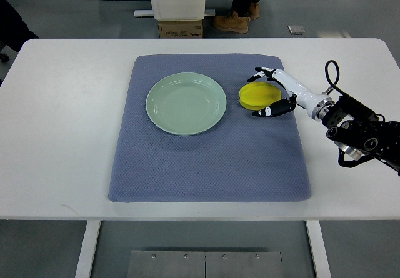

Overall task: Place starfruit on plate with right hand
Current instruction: 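Close the right hand's fingers around the yellow starfruit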

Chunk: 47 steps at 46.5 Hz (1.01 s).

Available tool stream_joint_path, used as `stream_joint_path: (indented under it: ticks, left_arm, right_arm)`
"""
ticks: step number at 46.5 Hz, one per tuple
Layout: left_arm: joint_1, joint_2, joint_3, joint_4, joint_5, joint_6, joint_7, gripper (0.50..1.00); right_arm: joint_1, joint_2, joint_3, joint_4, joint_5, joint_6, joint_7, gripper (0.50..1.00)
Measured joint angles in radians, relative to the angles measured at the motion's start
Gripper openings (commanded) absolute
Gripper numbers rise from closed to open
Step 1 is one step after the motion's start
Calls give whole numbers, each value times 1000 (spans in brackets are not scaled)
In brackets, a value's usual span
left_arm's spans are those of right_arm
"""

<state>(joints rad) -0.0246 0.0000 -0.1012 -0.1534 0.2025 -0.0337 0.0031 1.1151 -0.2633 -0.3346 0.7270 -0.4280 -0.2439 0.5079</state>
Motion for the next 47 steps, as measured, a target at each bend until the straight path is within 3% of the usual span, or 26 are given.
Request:
stream_joint_path:
  ticks: [27, 47]
  left_arm:
    - [0, 0, 0, 0, 0, 0, 0, 1000]
    - [0, 0, 0, 0, 0, 0, 0, 1000]
  right_arm:
    - [1, 29, -29, -34, 0, 0, 0, 864]
    - [15, 29, -84, -35, -1, 0, 7, 682]
